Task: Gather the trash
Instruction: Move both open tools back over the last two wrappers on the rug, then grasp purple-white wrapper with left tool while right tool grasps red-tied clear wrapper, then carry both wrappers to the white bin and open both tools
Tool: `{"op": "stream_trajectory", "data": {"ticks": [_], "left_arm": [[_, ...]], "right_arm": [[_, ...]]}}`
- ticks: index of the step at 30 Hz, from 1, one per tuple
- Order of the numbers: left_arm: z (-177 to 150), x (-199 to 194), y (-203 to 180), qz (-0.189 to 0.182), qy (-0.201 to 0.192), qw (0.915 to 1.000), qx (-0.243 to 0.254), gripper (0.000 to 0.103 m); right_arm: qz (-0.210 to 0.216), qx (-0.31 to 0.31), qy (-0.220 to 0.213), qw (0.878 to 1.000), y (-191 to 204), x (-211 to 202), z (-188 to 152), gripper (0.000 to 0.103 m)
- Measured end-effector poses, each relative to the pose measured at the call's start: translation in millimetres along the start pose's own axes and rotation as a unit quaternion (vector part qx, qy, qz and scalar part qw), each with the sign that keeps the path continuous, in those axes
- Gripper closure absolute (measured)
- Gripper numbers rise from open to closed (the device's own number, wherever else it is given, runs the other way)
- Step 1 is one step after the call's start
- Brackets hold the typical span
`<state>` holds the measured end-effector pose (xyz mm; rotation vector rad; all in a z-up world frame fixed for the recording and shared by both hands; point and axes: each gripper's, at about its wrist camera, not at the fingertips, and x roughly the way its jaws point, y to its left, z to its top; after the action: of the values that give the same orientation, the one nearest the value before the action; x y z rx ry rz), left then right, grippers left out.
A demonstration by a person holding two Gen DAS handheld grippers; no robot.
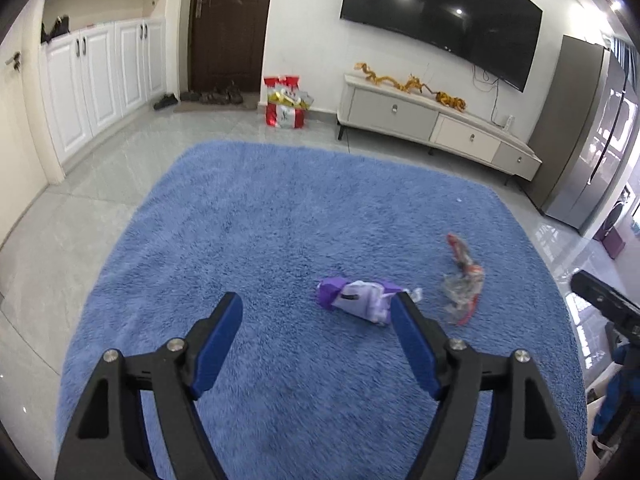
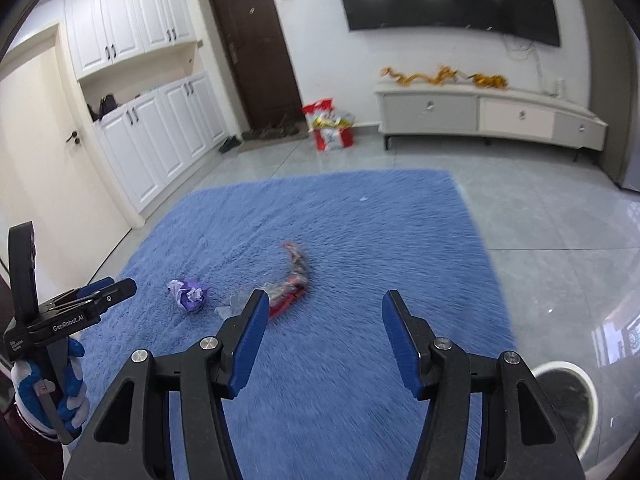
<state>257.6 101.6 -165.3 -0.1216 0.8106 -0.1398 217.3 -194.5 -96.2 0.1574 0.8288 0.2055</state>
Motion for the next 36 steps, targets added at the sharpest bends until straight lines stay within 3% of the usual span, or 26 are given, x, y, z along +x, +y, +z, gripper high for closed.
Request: {"op": "stream_trajectory", "data": {"ticks": [8, 12, 17, 19, 21, 24, 36], "left_arm": [[7, 49, -6, -0.066, 0.044, 0.9967, 0.016, 0.028], [7, 61, -26, -0.067, 0.053, 0.9949, 0.053, 0.029], [-2, 67, -44, -0.057, 0.066, 0.9919, 0.092, 0.049], [-7, 66, -47, -0.047, 0.064, 0.9920, 0.099, 0.056], [-10, 62, -46, -0.045, 0.063, 0.9927, 0.093, 0.060], [-14, 48, -48, -0.038, 0.055, 0.9934, 0.094, 0.062], [-32, -30, -90, -0.001, -0.006, 0.9913, 0.131, 0.062]], "right_arm": [[0.035, 0.006, 0.054, 0.998, 15, 79, 7, 0.045], [0.031, 0.000, 0.075, 0.997, 21, 101, 6, 0.045], [0.028, -0.002, 0.089, 0.996, 27, 114, 3, 0.051], [0.022, -0.005, 0.087, 0.996, 28, 115, 2, 0.058], [0.027, 0.002, 0.085, 0.996, 26, 113, 0, 0.082], [0.031, 0.013, 0.079, 0.996, 20, 103, -5, 0.089], [0.035, -0.003, 0.017, 0.999, 15, 2, -23, 0.092]]}}
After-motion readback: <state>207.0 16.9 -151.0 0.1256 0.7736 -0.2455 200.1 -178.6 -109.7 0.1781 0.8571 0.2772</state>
